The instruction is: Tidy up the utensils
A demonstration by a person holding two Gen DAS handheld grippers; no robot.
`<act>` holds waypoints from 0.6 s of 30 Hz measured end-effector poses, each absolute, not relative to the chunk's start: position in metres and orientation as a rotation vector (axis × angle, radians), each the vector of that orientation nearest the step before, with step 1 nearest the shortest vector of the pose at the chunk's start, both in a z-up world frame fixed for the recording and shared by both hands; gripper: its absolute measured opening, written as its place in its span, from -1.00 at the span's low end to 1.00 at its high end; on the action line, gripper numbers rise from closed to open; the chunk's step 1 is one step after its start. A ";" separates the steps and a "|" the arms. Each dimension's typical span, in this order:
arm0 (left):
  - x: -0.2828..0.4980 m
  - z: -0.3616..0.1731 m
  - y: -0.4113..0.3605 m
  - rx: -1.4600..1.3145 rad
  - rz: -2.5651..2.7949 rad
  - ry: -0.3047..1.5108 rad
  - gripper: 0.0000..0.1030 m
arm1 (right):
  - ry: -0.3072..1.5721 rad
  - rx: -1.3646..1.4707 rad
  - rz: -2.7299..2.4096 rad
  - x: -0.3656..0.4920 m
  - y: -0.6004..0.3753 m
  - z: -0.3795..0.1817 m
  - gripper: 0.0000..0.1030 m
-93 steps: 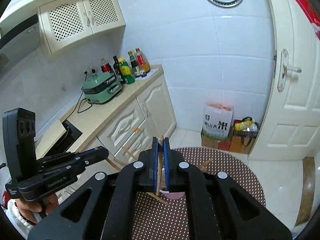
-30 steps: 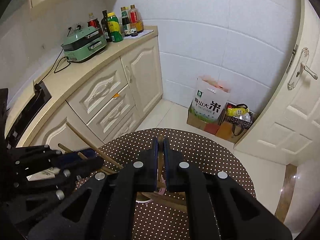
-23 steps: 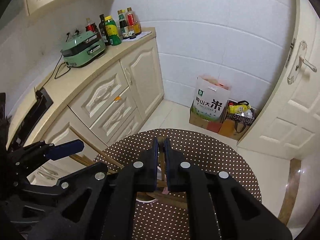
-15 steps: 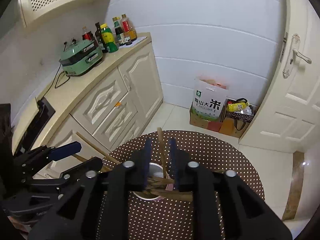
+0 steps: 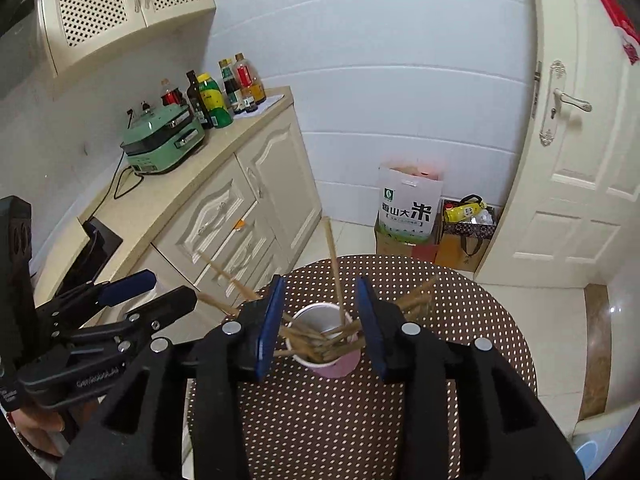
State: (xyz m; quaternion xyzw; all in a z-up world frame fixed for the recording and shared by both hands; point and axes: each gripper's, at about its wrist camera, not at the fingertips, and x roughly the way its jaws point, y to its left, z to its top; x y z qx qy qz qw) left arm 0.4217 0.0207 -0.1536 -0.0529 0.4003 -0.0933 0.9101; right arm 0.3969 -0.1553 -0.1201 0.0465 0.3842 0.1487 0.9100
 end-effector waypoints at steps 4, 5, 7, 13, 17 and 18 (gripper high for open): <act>0.403 -0.144 0.031 -0.094 -0.185 0.785 0.37 | 0.763 0.109 0.288 0.372 -0.151 -0.112 -0.25; 0.398 -0.142 0.033 -0.086 -0.181 0.772 0.40 | 0.756 0.112 0.285 0.367 -0.150 -0.110 -0.25; 0.389 -0.141 0.033 -0.066 -0.174 0.754 0.41 | 0.739 0.113 0.276 0.355 -0.148 -0.106 -0.22; 0.360 -0.130 0.035 -0.047 -0.154 0.711 0.41 | 0.701 0.115 0.267 0.320 -0.147 -0.098 -0.19; 0.336 -0.116 0.030 -0.031 -0.120 0.663 0.47 | 0.660 0.106 0.282 0.300 -0.151 -0.088 -0.17; 0.331 -0.113 0.029 -0.029 -0.114 0.653 0.49 | 0.651 0.103 0.287 0.297 -0.152 -0.086 -0.14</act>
